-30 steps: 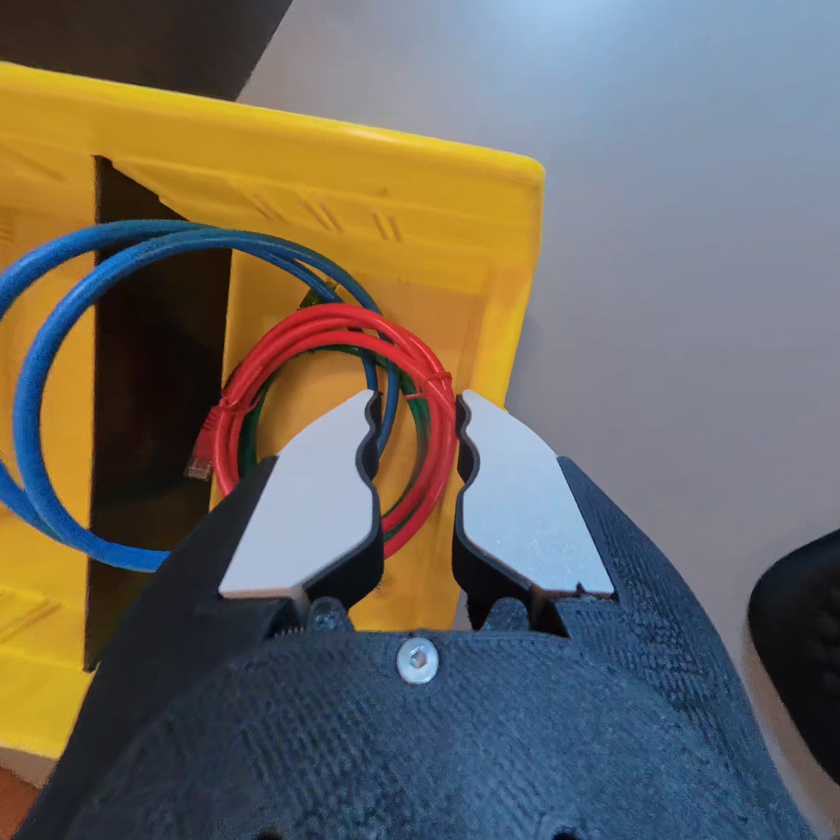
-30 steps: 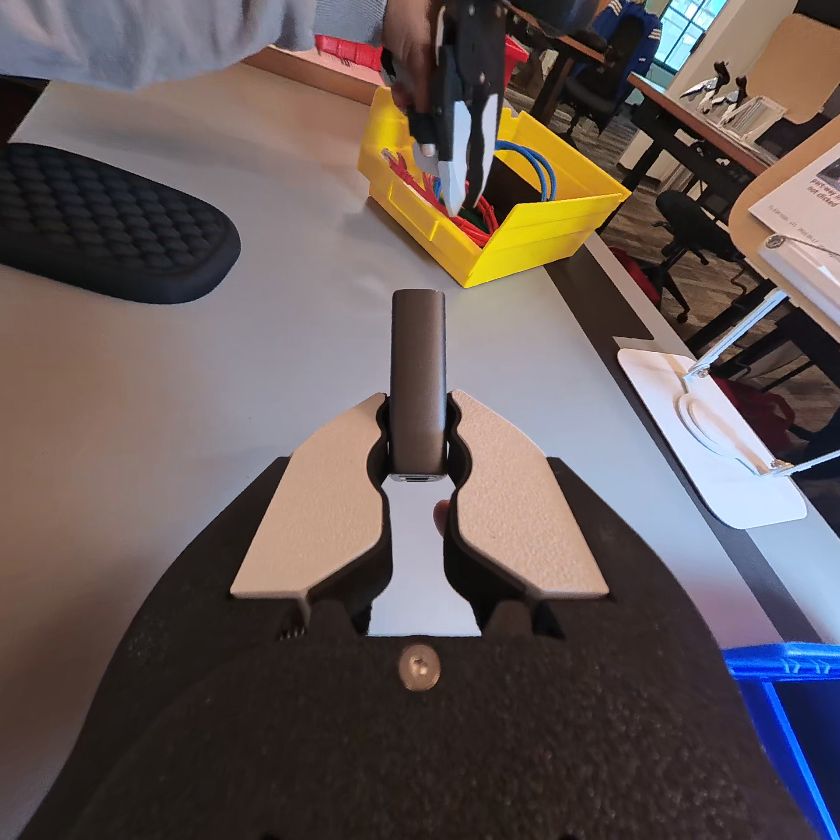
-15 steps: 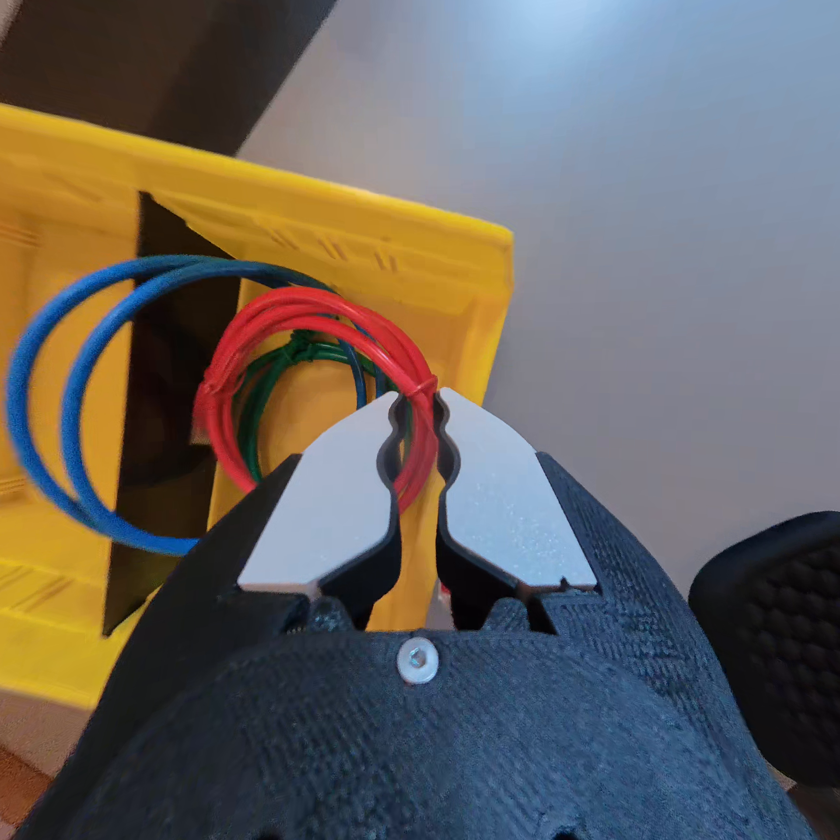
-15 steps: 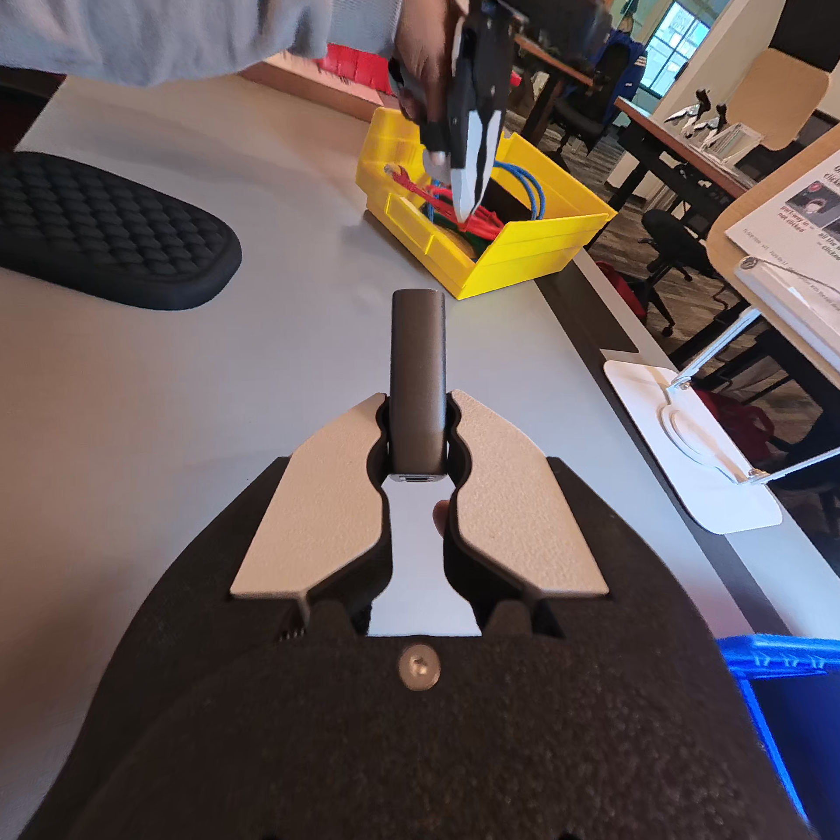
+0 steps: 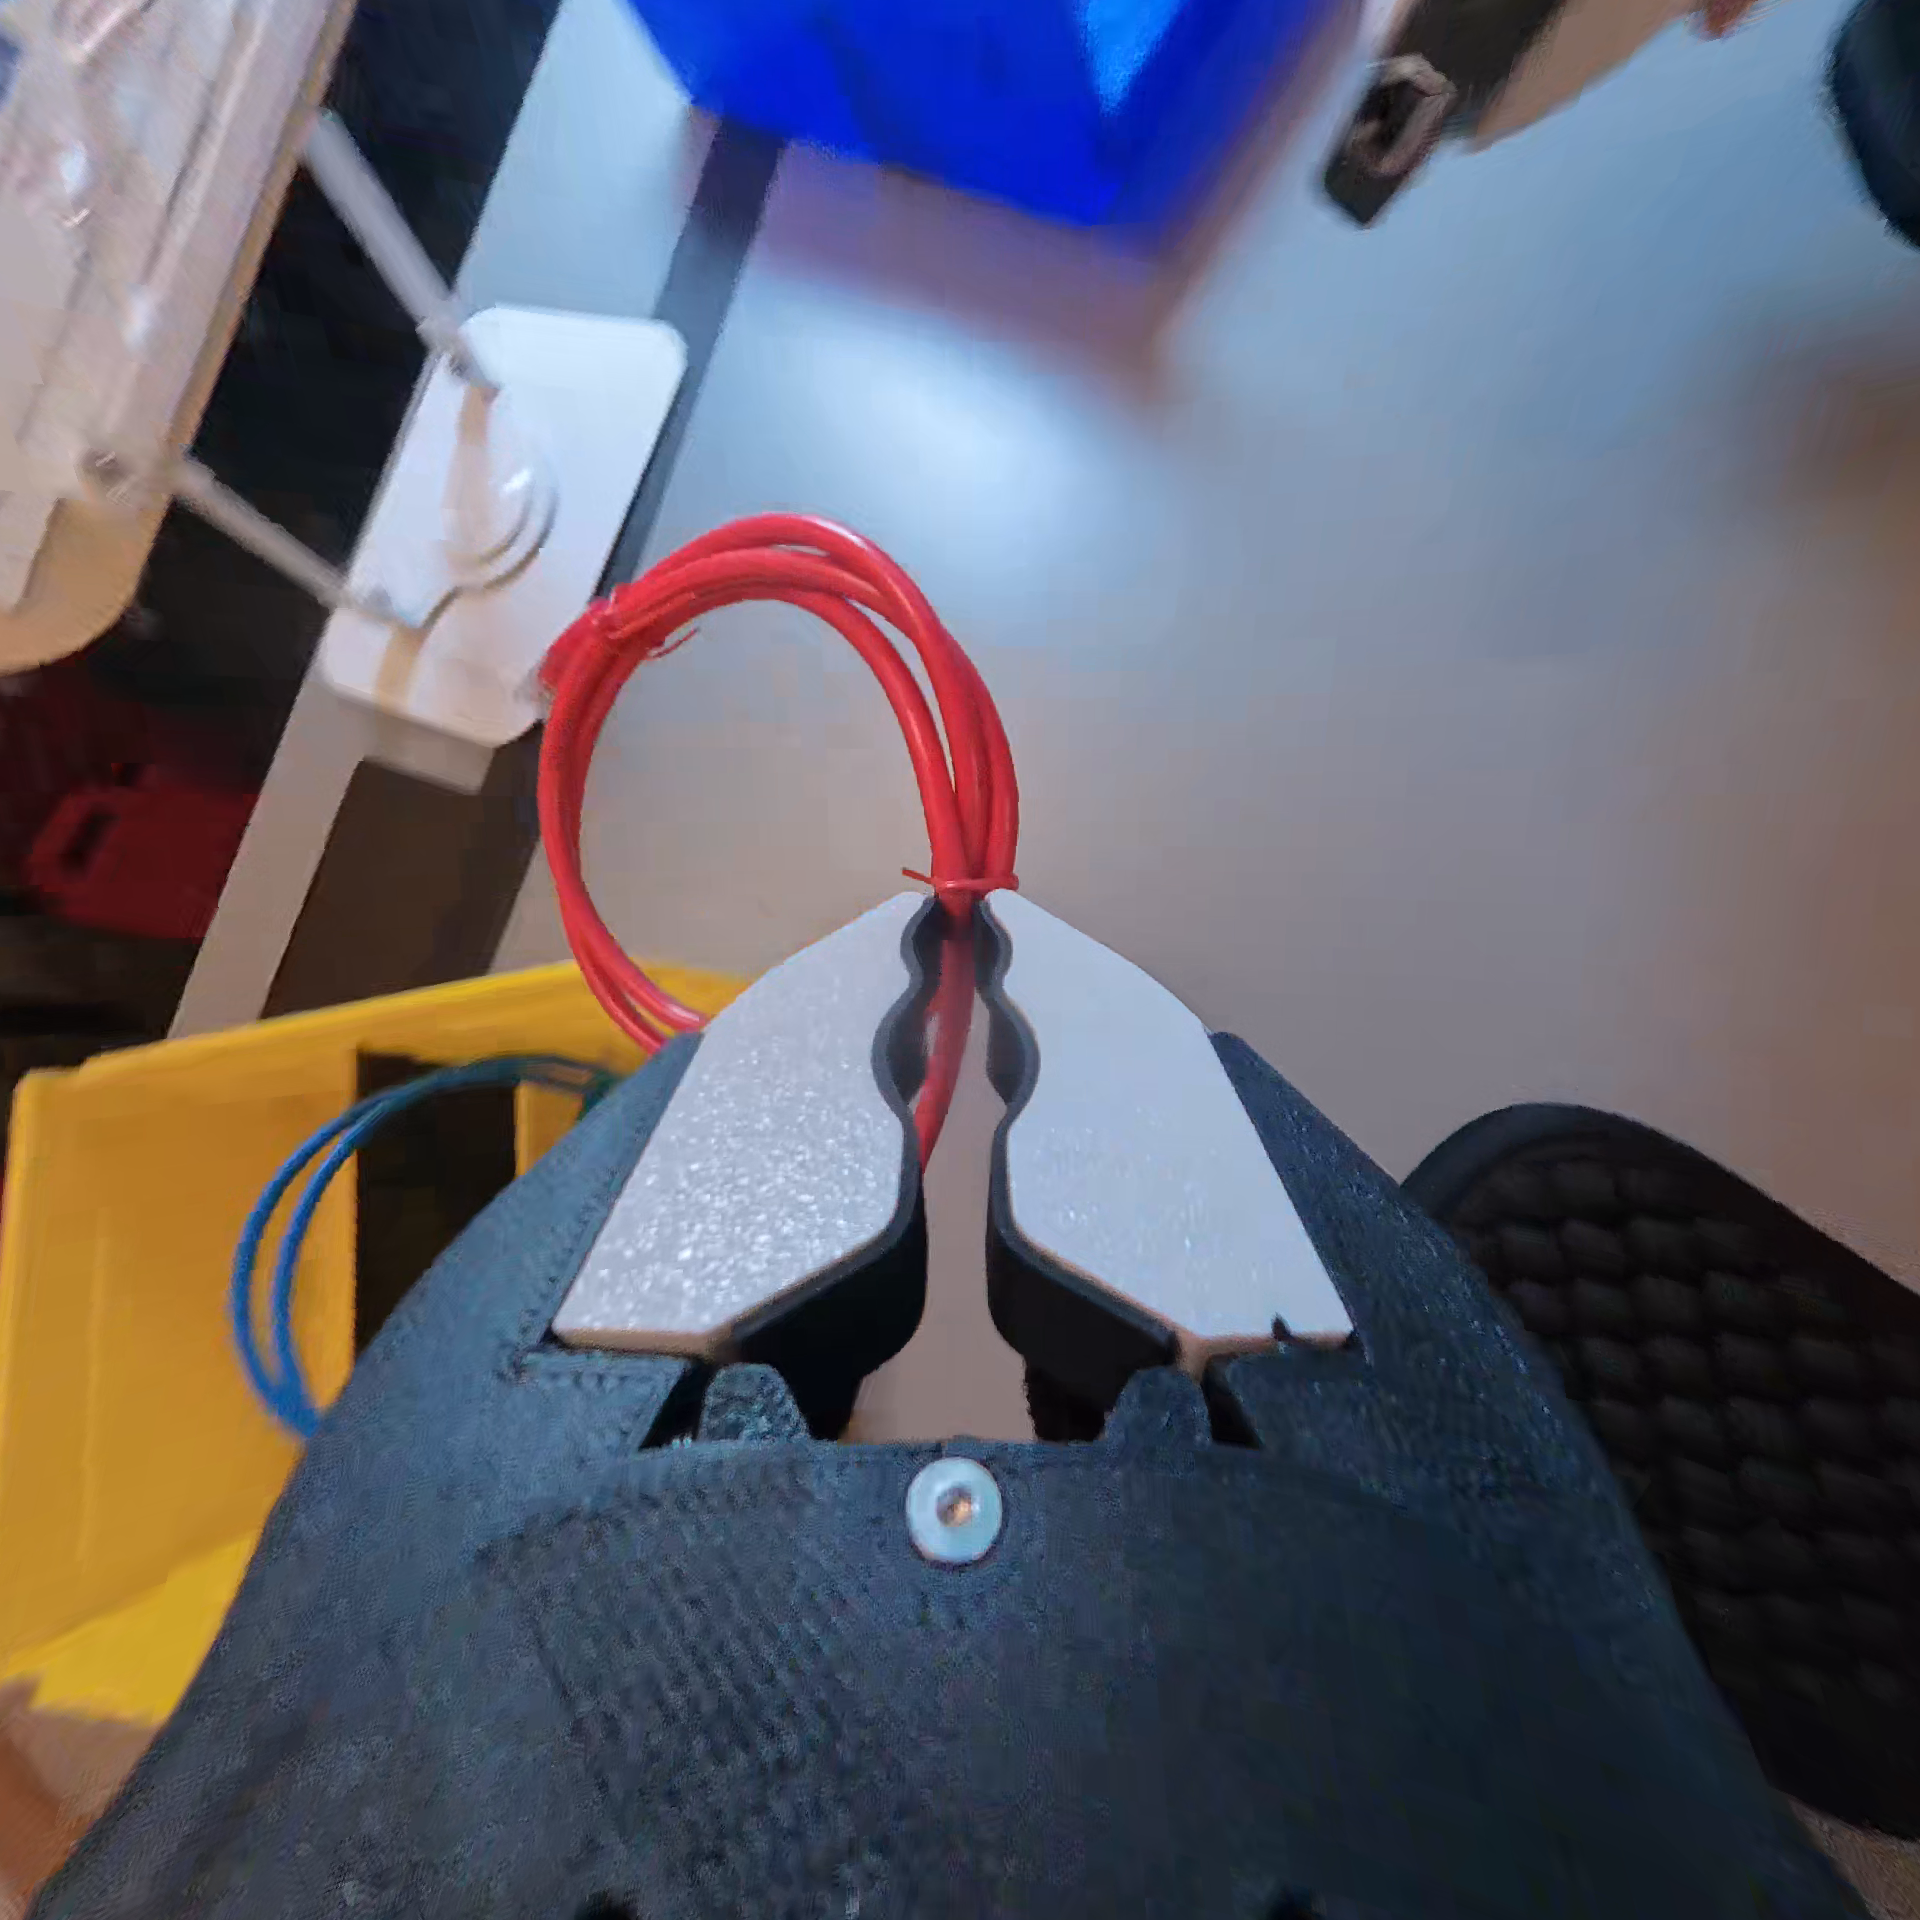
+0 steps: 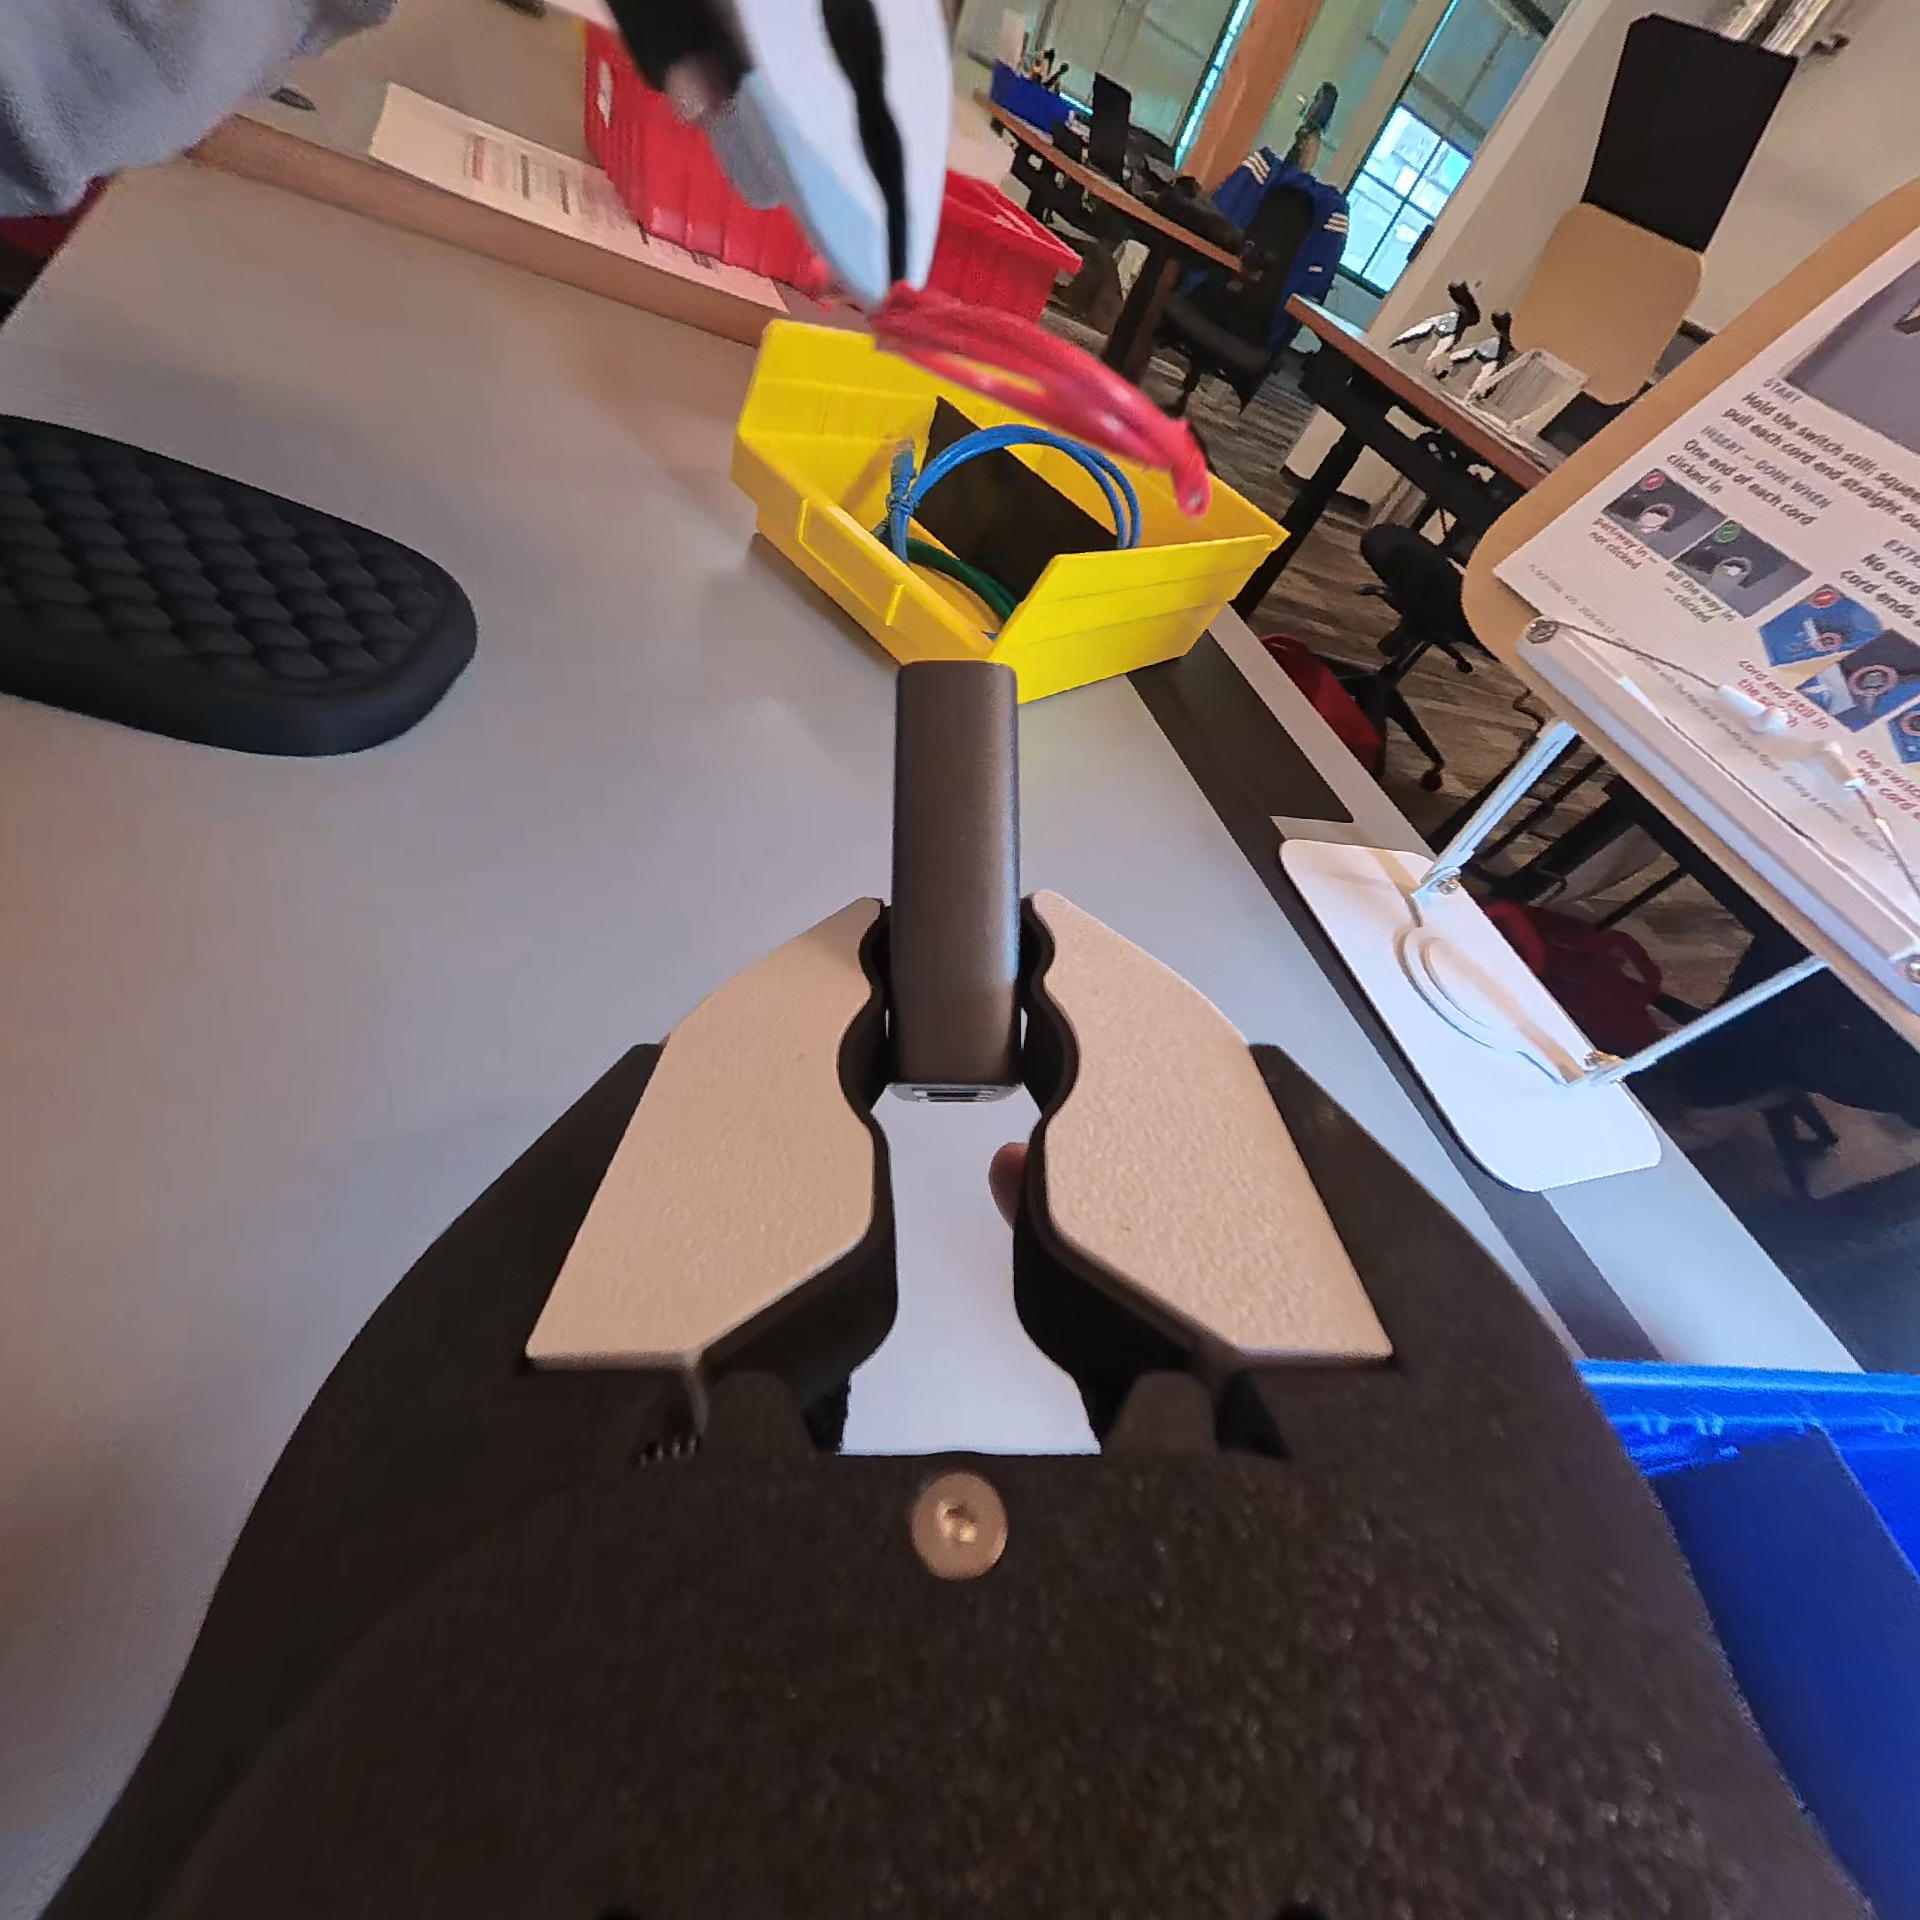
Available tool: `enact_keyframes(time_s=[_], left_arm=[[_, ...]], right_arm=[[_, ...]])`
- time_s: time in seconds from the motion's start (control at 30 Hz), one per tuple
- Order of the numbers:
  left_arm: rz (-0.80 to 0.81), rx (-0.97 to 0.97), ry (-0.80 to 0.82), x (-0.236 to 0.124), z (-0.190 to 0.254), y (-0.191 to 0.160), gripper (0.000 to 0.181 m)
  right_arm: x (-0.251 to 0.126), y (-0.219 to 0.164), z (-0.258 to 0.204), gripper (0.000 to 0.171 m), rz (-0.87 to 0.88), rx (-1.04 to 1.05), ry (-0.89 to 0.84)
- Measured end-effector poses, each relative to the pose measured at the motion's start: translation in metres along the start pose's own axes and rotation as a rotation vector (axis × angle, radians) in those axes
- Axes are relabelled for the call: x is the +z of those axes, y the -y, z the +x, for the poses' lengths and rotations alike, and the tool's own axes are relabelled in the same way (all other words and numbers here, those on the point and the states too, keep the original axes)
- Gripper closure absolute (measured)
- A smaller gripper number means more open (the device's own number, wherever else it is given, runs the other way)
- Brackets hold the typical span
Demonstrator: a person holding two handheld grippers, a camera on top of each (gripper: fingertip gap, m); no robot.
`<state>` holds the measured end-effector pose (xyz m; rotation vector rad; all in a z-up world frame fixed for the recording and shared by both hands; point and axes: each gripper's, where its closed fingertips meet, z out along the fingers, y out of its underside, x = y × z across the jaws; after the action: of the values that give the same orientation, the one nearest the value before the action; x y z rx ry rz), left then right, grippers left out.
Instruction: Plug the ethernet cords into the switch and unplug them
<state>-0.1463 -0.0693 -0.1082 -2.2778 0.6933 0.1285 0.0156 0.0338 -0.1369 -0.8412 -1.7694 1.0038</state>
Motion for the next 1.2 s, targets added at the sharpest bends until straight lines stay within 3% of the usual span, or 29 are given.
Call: enact_keyframes(time_s=[0.03,0.23,0.4,0.63,0.87,0.97,1.2], left_arm=[[0.02,0.034,-0.032,0.009,0.016,0.005,0.175],[0.064,0.203,-0.238,0.071,0.097,0.006,0.175],[0.025,0.209,-0.318,0.104,0.119,-0.009,0.175],[-0.051,0.26,-0.331,0.115,0.127,-0.023,0.175],[0.002,0.228,-0.307,0.111,0.123,-0.02,0.175],[0.01,0.159,-0.284,0.113,0.12,-0.017,0.175],[0.16,-0.283,-0.261,0.115,0.094,0.007,0.175]], right_arm=[[-0.002,-0.001,0.003,0.15,-0.002,-0.006,-0.01],[-0.011,-0.022,0.012,0.15,-0.063,-0.059,-0.048],[-0.012,-0.032,0.013,0.15,-0.088,-0.059,-0.051],[-0.011,-0.036,0.012,0.15,-0.098,-0.053,-0.045],[-0.011,-0.033,0.012,0.15,-0.089,-0.056,-0.052],[-0.01,-0.034,0.013,0.15,-0.09,-0.05,-0.052],[-0.01,-0.034,0.015,0.15,-0.087,-0.042,-0.064]])
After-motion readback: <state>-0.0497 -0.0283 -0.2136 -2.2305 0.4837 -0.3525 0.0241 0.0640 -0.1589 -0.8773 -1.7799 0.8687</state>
